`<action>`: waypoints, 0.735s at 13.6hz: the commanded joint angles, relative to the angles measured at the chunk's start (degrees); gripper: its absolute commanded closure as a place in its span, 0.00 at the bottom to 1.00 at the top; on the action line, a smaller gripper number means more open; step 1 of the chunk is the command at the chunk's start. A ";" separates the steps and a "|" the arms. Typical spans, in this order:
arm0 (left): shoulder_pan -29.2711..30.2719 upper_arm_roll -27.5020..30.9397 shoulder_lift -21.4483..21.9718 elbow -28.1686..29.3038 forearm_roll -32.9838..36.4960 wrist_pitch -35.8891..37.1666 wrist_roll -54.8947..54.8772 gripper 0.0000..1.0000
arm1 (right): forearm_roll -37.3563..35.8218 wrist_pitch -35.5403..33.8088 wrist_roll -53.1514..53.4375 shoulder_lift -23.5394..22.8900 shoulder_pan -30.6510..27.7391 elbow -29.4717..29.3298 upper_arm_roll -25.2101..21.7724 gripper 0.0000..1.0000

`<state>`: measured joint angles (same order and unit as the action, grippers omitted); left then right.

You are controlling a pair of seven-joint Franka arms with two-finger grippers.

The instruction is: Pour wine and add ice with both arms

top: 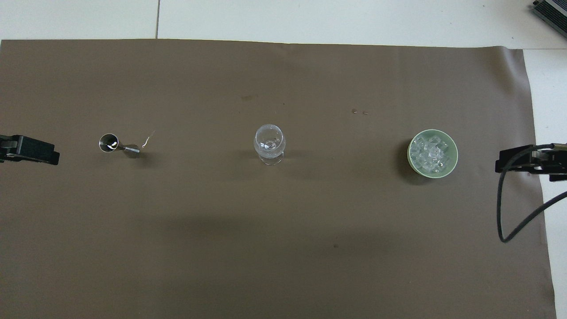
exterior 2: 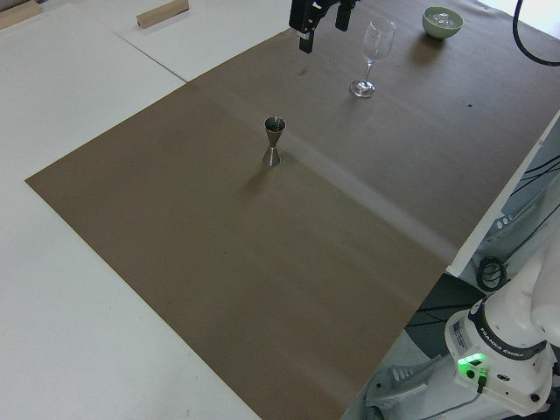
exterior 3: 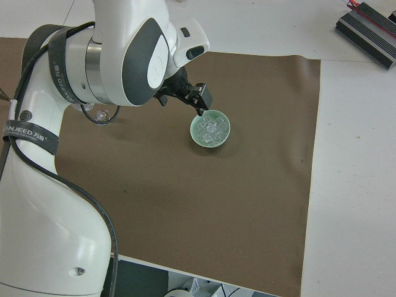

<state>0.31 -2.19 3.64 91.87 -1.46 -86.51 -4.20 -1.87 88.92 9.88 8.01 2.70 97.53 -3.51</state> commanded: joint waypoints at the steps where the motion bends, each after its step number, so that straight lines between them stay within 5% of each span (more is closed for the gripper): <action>1: -0.22 0.25 1.72 1.82 -0.30 -0.32 0.33 0.00 | 0.99 -0.68 -1.62 0.87 -0.33 0.55 0.08 0.00; 6: -0.31 -0.01 0.50 1.12 -0.74 -3.84 4.73 0.00 | 0.99 -0.68 -1.62 0.87 -0.33 0.55 0.17 0.00; 10: 0.57 0.08 -4.68 -3.88 -3.19 -2.44 4.73 0.00 | 0.99 -0.68 -1.62 0.87 -0.33 0.55 0.17 0.00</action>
<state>0.36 -2.22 2.27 91.37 -3.00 -89.35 -0.13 -1.87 88.92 9.88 8.01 2.70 97.53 -3.51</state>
